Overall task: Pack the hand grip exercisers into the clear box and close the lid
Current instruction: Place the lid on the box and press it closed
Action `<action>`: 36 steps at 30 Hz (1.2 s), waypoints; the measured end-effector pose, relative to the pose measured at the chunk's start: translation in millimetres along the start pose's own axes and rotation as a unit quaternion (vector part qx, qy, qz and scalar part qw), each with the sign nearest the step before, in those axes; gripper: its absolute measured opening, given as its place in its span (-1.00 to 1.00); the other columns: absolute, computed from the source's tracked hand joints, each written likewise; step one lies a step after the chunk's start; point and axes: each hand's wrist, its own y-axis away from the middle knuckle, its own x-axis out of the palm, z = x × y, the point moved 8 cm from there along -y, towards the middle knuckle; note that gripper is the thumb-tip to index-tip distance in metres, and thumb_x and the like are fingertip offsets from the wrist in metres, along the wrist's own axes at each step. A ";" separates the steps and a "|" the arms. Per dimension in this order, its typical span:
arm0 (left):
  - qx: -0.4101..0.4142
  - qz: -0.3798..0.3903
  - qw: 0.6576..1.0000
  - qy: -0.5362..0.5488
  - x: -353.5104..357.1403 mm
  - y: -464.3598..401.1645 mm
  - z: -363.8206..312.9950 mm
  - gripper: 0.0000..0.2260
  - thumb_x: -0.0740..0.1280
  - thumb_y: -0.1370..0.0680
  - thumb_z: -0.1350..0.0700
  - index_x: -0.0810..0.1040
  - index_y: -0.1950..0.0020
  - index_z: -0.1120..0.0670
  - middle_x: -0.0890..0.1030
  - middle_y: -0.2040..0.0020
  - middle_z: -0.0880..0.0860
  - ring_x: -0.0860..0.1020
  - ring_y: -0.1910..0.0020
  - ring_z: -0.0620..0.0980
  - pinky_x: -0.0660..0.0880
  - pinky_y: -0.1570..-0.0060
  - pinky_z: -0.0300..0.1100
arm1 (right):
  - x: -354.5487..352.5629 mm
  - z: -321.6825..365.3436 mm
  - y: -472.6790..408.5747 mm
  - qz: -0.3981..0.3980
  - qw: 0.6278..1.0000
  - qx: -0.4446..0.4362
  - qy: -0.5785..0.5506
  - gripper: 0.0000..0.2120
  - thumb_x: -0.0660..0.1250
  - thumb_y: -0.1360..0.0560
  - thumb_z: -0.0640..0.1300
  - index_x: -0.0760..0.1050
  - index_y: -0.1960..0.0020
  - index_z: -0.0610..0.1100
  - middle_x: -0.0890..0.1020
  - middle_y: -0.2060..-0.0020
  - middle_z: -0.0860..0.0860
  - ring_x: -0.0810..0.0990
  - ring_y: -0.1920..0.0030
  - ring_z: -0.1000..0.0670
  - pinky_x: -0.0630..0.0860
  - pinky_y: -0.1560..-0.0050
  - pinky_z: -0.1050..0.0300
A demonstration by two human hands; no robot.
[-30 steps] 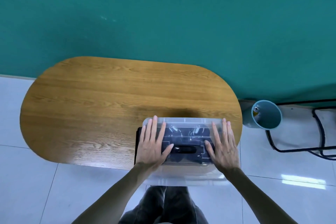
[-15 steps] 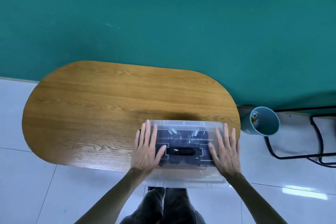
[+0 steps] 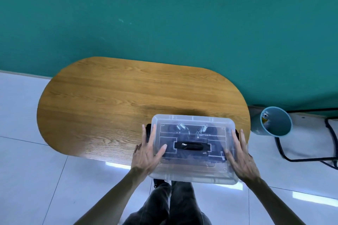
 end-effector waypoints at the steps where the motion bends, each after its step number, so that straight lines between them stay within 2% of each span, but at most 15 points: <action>1: 0.002 0.002 1.000 0.004 0.6 -0.1 -0.3 -0.24 0.07 -0.59 -0.38 -0.41 -0.55 -0.29 -0.37 -0.62 0.03 0.61 0.25 -0.07 0.58 0.35 -0.22 | -1.7 4.8 -0.4 -0.002 1.000 -0.011 0.012 -0.29 0.00 -0.58 0.33 -0.20 -0.62 0.20 -0.25 -0.62 0.08 0.06 -0.54 -0.02 0.64 -0.03 -0.15; 3: -0.003 0.006 1.000 0.016 2.6 -0.7 0.5 -0.24 0.08 -0.59 -0.38 -0.42 -0.54 -0.31 -0.36 -0.62 0.00 0.63 0.24 -0.04 0.55 0.41 -0.24 | -1.2 2.6 0.8 -0.007 1.000 -0.001 0.006 -0.28 0.00 -0.56 0.38 -0.20 -0.61 0.23 -0.27 -0.61 0.09 -0.04 -0.57 -0.02 0.45 -0.28 -0.22; 5: -0.001 0.000 1.000 0.019 2.4 -0.9 -0.5 -0.25 0.08 -0.59 -0.37 -0.40 -0.54 -0.32 -0.34 -0.63 -0.04 0.67 0.01 0.11 0.60 0.31 -0.15 | -2.0 3.4 -0.1 -0.014 1.000 -0.002 0.006 -0.27 -0.01 -0.55 0.41 -0.19 -0.61 0.24 -0.29 -0.61 0.12 -0.13 -0.61 -0.05 0.20 -0.44 -0.21; 6: 0.003 -0.008 1.000 0.015 1.3 -0.3 -2.0 -0.26 0.08 -0.59 -0.37 -0.39 -0.55 -0.32 -0.31 -0.64 -0.05 0.65 -0.10 0.17 0.60 0.28 -0.14 | -0.6 1.5 1.1 -0.013 1.000 0.003 0.012 -0.27 -0.01 -0.55 0.42 -0.18 -0.61 0.24 -0.28 -0.61 0.12 -0.12 -0.62 -0.08 0.15 -0.46 -0.20; 9: 0.007 -0.029 1.000 -0.005 -0.9 0.4 -3.4 -0.27 0.08 -0.59 -0.38 -0.32 -0.59 -0.29 -0.11 -0.66 0.02 0.54 -0.25 0.23 0.63 0.21 -0.11 | 0.5 -0.4 2.4 -0.002 0.998 0.026 0.055 -0.29 -0.02 -0.56 0.39 -0.16 -0.61 0.23 -0.20 -0.63 0.02 0.07 -0.59 -0.22 0.28 -0.42 -0.23; 10: 0.003 -0.040 0.999 -0.022 -1.6 0.4 -1.4 -0.28 0.05 -0.59 -0.39 -0.29 -0.60 -0.26 0.01 -0.62 0.11 0.51 -0.23 0.20 0.64 0.17 -0.10 | 1.1 -1.3 2.3 -0.006 0.997 0.038 0.073 -0.31 -0.01 -0.58 0.37 -0.16 -0.62 0.22 -0.16 -0.63 -0.03 0.18 -0.54 -0.27 0.38 -0.35 -0.23; 12: -0.003 -0.069 0.995 -0.075 -3.0 2.0 1.2 -0.32 -0.09 -0.60 -0.40 -0.24 -0.63 -0.20 0.24 -0.45 0.26 0.45 -0.06 0.10 0.61 0.10 -0.10 | 2.5 1.3 3.7 -0.003 0.994 0.054 0.099 -0.33 0.05 -0.60 0.31 -0.15 -0.61 0.24 -0.13 -0.63 -0.10 0.29 -0.47 -0.33 0.53 -0.18 -0.25; 15: -0.011 -0.072 0.991 -0.115 2.7 9.1 -3.4 -0.36 -0.20 -0.62 -0.36 -0.17 -0.65 -0.14 0.33 -0.30 0.34 0.43 0.08 0.07 0.57 0.14 -0.12 | 4.1 8.4 10.3 -0.017 0.990 0.084 0.109 -0.35 0.09 -0.60 0.21 -0.06 -0.62 0.21 -0.06 -0.61 -0.20 0.30 -0.48 -0.35 0.59 -0.09 -0.25; 18: -0.029 -0.069 0.989 -0.126 5.5 17.8 -6.8 -0.35 -0.28 -0.62 -0.35 -0.16 -0.66 -0.12 0.36 -0.24 0.30 0.48 0.23 0.04 0.60 0.38 -0.16 | 8.5 16.9 18.1 -0.018 0.984 0.107 0.141 -0.36 0.10 -0.60 0.16 -0.01 -0.63 0.14 0.19 -0.51 -0.25 0.59 -0.16 -0.31 0.68 0.22 -0.15; 20: -0.038 -0.060 0.989 -0.129 5.0 19.3 -6.1 -0.35 -0.25 -0.62 -0.37 -0.16 -0.66 -0.12 0.38 -0.17 0.24 0.37 0.44 -0.08 0.44 0.63 -0.27 | 9.5 21.9 20.0 -0.014 0.980 0.128 0.153 -0.34 0.08 -0.60 0.18 -0.08 -0.63 0.16 0.25 -0.45 -0.24 0.64 -0.02 -0.25 0.66 0.37 -0.11; 22: -0.043 -0.046 0.991 -0.119 5.2 19.8 -7.4 -0.34 -0.13 -0.62 -0.39 -0.12 -0.66 -0.13 0.40 -0.18 0.24 0.26 0.56 -0.16 0.20 0.72 -0.36 | 9.6 24.0 20.9 -0.018 0.978 0.139 0.156 -0.33 0.09 -0.59 0.21 -0.09 -0.63 0.19 0.26 -0.44 -0.24 0.66 0.06 -0.25 0.63 0.45 -0.11; 24: -0.054 -0.033 0.990 -0.124 7.2 19.7 -9.3 -0.29 -0.05 -0.60 -0.42 -0.13 -0.66 -0.13 0.41 -0.25 0.27 0.23 0.57 -0.18 0.09 0.70 -0.37 | 9.1 27.0 20.7 -0.023 0.978 0.143 0.150 -0.29 0.15 -0.57 0.25 -0.07 -0.62 0.21 0.25 -0.45 -0.25 0.65 0.03 -0.29 0.64 0.43 -0.14; 27: -0.068 -0.022 0.988 -0.136 11.3 17.8 -12.8 -0.16 0.02 -0.53 -0.49 -0.20 -0.65 -0.12 0.40 -0.31 0.31 0.26 0.52 -0.13 0.05 0.67 -0.35 | 12.1 29.3 19.0 -0.023 0.974 0.156 0.161 -0.23 0.20 -0.52 0.33 -0.07 -0.62 0.22 0.23 -0.44 -0.29 0.57 -0.14 -0.35 0.66 0.36 -0.18; 33: -0.084 -0.033 0.986 -0.140 8.8 17.1 -14.8 -0.15 -0.02 -0.50 -0.51 -0.28 -0.63 -0.15 0.37 -0.32 0.32 0.29 0.53 -0.12 0.12 0.67 -0.34 | 14.4 31.0 22.2 -0.039 0.971 0.170 0.162 -0.26 0.22 -0.53 0.32 -0.02 -0.61 0.24 0.30 -0.34 -0.30 0.57 -0.05 -0.33 0.64 0.38 -0.17; 36: -0.077 -0.036 0.982 -0.167 6.7 18.3 -17.8 -0.18 -0.05 -0.51 -0.51 -0.29 -0.62 -0.17 0.36 -0.34 0.30 0.30 0.52 -0.14 0.13 0.66 -0.35 | 13.3 31.8 22.5 -0.044 0.969 0.164 0.178 -0.37 0.10 -0.61 0.34 -0.01 -0.60 0.26 0.29 -0.36 -0.31 0.56 -0.05 -0.31 0.64 0.38 -0.15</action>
